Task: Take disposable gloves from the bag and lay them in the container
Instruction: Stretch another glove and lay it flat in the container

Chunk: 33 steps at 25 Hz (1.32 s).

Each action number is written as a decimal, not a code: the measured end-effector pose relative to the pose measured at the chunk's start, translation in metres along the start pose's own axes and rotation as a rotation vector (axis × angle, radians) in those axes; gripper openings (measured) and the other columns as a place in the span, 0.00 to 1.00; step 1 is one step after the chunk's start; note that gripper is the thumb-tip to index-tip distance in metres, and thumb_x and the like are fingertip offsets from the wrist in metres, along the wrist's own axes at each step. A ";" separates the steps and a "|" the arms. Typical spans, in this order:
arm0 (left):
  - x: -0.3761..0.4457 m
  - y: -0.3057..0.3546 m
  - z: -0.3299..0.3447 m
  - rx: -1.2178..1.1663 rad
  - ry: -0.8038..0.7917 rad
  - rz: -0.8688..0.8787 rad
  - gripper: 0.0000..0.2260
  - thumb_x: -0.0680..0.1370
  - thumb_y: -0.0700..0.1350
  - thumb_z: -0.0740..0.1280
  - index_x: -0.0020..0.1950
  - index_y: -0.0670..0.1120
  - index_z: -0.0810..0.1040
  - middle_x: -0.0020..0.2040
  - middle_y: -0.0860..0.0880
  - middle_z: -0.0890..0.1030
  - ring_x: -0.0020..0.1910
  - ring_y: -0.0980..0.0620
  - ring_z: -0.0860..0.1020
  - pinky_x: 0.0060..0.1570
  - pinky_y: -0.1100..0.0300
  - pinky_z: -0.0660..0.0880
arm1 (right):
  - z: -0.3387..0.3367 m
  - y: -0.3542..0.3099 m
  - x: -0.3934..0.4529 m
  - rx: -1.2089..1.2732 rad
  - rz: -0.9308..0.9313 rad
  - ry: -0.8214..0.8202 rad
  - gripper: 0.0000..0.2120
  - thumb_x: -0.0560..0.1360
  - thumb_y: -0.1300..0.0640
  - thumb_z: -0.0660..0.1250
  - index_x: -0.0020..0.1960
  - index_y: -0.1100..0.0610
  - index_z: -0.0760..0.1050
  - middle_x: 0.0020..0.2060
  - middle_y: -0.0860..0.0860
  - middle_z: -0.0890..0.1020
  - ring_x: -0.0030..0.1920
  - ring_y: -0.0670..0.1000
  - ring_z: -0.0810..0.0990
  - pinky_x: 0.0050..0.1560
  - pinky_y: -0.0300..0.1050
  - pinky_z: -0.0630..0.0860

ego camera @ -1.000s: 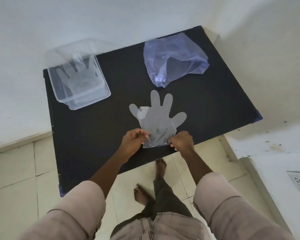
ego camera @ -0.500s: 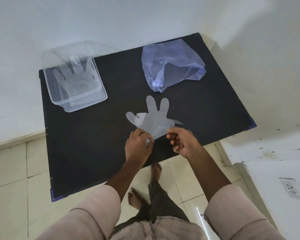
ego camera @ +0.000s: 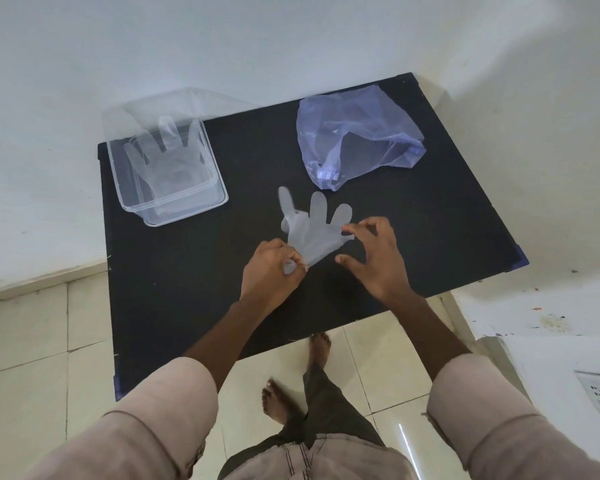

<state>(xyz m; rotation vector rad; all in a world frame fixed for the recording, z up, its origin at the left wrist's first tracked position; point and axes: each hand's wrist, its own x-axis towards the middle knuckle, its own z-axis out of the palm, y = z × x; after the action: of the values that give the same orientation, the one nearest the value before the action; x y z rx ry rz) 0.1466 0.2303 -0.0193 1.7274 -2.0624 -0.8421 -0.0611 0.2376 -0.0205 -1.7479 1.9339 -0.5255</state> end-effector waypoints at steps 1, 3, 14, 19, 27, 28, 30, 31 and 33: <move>0.001 -0.001 -0.005 -0.001 -0.009 0.012 0.05 0.73 0.45 0.74 0.47 0.46 0.83 0.53 0.47 0.81 0.54 0.50 0.75 0.52 0.54 0.76 | -0.002 -0.004 0.008 0.026 -0.036 0.017 0.18 0.70 0.54 0.75 0.59 0.51 0.78 0.61 0.54 0.72 0.61 0.52 0.72 0.61 0.50 0.76; 0.005 -0.003 -0.017 -0.017 -0.012 0.031 0.05 0.73 0.45 0.73 0.47 0.45 0.83 0.52 0.47 0.80 0.52 0.50 0.75 0.51 0.53 0.77 | -0.011 -0.012 0.021 0.035 -0.122 0.015 0.09 0.72 0.57 0.74 0.52 0.56 0.81 0.56 0.56 0.77 0.56 0.51 0.74 0.59 0.50 0.77; 0.016 0.005 -0.120 -0.448 -0.072 0.165 0.27 0.63 0.39 0.81 0.61 0.49 0.81 0.59 0.51 0.80 0.57 0.57 0.78 0.54 0.62 0.77 | -0.088 -0.104 0.023 0.477 -0.132 -0.108 0.09 0.74 0.61 0.69 0.36 0.51 0.78 0.35 0.46 0.81 0.38 0.42 0.78 0.37 0.37 0.74; 0.019 0.024 -0.149 -0.664 -0.088 0.119 0.09 0.73 0.44 0.75 0.52 0.46 0.85 0.49 0.46 0.86 0.49 0.52 0.83 0.40 0.54 0.83 | -0.119 -0.131 0.015 0.481 -0.135 -0.065 0.06 0.74 0.62 0.68 0.39 0.58 0.79 0.37 0.53 0.81 0.36 0.44 0.78 0.30 0.35 0.72; 0.006 0.034 -0.185 -0.957 -0.052 0.127 0.06 0.74 0.45 0.73 0.45 0.43 0.84 0.46 0.43 0.86 0.47 0.48 0.85 0.37 0.58 0.81 | -0.142 -0.162 -0.002 0.715 -0.104 -0.101 0.11 0.73 0.63 0.69 0.34 0.51 0.81 0.38 0.47 0.85 0.42 0.49 0.82 0.34 0.40 0.76; 0.004 0.034 -0.188 -0.981 -0.039 0.129 0.04 0.74 0.44 0.73 0.44 0.44 0.84 0.45 0.44 0.86 0.46 0.48 0.85 0.37 0.57 0.81 | -0.143 -0.166 -0.002 0.778 -0.101 -0.112 0.12 0.72 0.64 0.68 0.33 0.51 0.81 0.39 0.47 0.86 0.44 0.50 0.84 0.36 0.41 0.78; 0.000 0.034 -0.195 -1.009 0.005 0.135 0.04 0.75 0.43 0.72 0.42 0.45 0.84 0.41 0.47 0.86 0.41 0.49 0.85 0.36 0.58 0.81 | -0.143 -0.175 -0.002 0.880 -0.093 -0.112 0.12 0.72 0.64 0.66 0.33 0.52 0.78 0.40 0.51 0.86 0.46 0.53 0.85 0.37 0.43 0.79; -0.001 0.034 -0.200 -1.022 0.033 0.132 0.04 0.75 0.43 0.72 0.41 0.45 0.84 0.38 0.50 0.85 0.38 0.49 0.85 0.34 0.59 0.81 | -0.141 -0.180 -0.001 0.910 -0.096 -0.115 0.11 0.73 0.65 0.64 0.34 0.54 0.76 0.40 0.53 0.86 0.46 0.55 0.85 0.37 0.43 0.79; -0.003 0.033 -0.209 -1.042 0.090 0.126 0.04 0.75 0.43 0.72 0.41 0.45 0.83 0.35 0.53 0.83 0.34 0.50 0.85 0.31 0.59 0.80 | -0.137 -0.190 0.004 0.915 -0.112 -0.111 0.12 0.75 0.68 0.62 0.35 0.56 0.74 0.41 0.57 0.86 0.42 0.56 0.85 0.38 0.44 0.80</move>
<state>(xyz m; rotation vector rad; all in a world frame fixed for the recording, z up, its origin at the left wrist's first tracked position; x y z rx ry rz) 0.2447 0.1877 0.1630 1.0024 -1.2329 -1.4054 0.0131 0.2082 0.1997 -1.2301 1.1965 -1.1061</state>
